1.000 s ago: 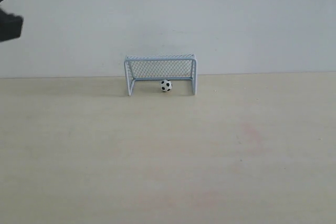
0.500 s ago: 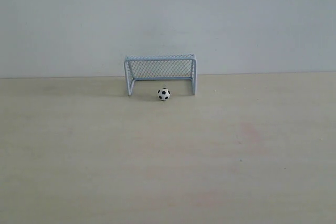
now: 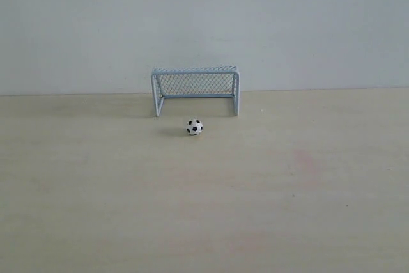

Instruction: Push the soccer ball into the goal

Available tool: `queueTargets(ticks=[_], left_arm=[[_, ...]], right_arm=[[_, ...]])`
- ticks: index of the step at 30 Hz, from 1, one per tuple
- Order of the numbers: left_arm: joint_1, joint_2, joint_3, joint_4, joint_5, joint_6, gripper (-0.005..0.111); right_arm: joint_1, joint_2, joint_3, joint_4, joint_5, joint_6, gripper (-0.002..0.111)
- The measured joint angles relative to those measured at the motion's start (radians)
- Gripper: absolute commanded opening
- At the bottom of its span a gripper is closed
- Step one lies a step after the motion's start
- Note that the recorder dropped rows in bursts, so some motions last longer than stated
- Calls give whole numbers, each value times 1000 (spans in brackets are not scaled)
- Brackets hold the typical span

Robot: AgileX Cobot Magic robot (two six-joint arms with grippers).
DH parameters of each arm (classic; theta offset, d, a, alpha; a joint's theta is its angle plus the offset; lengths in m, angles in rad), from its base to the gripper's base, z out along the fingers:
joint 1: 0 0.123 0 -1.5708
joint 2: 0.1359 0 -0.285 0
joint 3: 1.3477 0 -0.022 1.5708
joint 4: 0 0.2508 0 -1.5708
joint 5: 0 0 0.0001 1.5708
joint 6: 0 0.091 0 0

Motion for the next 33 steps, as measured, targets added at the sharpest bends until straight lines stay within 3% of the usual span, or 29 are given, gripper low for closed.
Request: queueTargets(ticks=[27,33], left_arm=[[0,-41,2,19,14,20,4],[0,-93,95,65,48,22,4]], right_arm=[[0,0,0,0,0,0,0],[0,0,0,0,0,0,0]])
